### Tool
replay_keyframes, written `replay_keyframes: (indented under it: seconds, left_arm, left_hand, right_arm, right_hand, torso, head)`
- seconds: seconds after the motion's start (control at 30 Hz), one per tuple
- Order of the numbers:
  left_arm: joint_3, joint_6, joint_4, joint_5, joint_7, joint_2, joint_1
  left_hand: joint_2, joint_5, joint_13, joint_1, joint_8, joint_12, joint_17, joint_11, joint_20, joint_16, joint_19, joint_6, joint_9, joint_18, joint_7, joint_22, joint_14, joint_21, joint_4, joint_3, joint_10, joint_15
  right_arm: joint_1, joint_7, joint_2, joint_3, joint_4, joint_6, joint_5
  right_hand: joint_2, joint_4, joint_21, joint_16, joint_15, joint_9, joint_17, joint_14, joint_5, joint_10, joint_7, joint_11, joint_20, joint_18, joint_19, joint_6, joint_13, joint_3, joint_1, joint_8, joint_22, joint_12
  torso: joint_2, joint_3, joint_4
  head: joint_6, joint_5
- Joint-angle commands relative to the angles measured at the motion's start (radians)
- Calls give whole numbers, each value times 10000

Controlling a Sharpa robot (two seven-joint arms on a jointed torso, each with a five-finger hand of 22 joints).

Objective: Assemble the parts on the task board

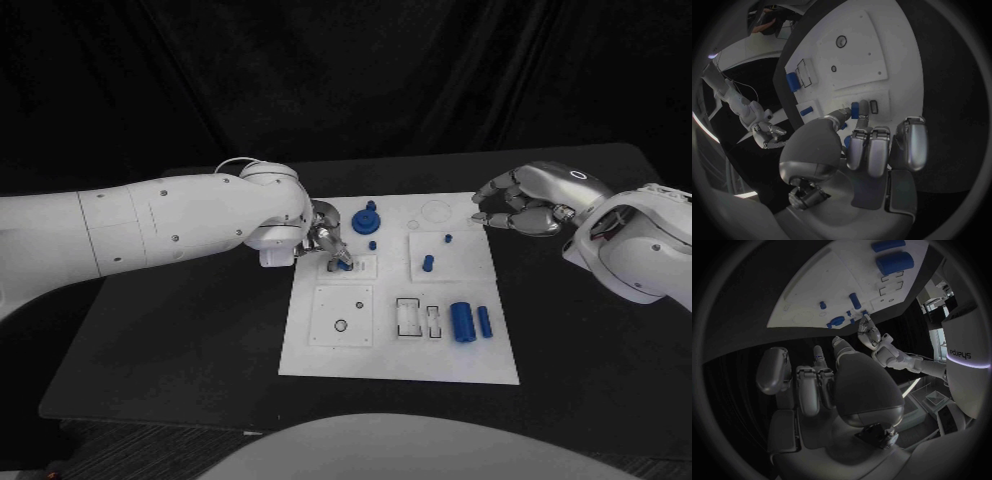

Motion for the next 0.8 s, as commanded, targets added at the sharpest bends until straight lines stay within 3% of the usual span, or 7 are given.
replay_keyframes:
  seconds: [0.03, 0.8]
  left_arm:
    - [-10, -178, 26, -7, -127, 1, -79]
    - [-10, -247, 40, -7, 32, 45, -157]
  left_hand:
    - [7, -17, 2629, -98, -59, 27, 2634, 30, 38, 27, 62, 38, -9, 102, 2, 1311, 1057, 21, 38, 82, 1060, -1]
    - [34, -52, 2629, -196, -104, 27, 2634, 31, 42, 27, -9, 70, -8, 125, 4, 1266, 1057, -44, 90, 179, 1060, 0]
  right_arm:
    - [-25, -240, -6, 8, 22, 118, -8]
    - [-39, -331, 24, 8, -10, 291, -8]
  right_hand:
    - [-7, -74, -78, 26, 62, -23, 2633, 1049, 94, 1059, 3, 92, 7, 86, -92, 95, 2633, 6, 104, -55, 1479, 26]
    - [6, -191, -197, 26, 64, -94, 2633, 1049, 460, 1059, 7, 90, 8, 106, -136, 101, 2633, 111, 231, -98, 1452, 26]
  torso:
    - [-6, -1, -7]
    - [6, -9, -2]
  head:
    - [2, 14]
    - [2, 71]
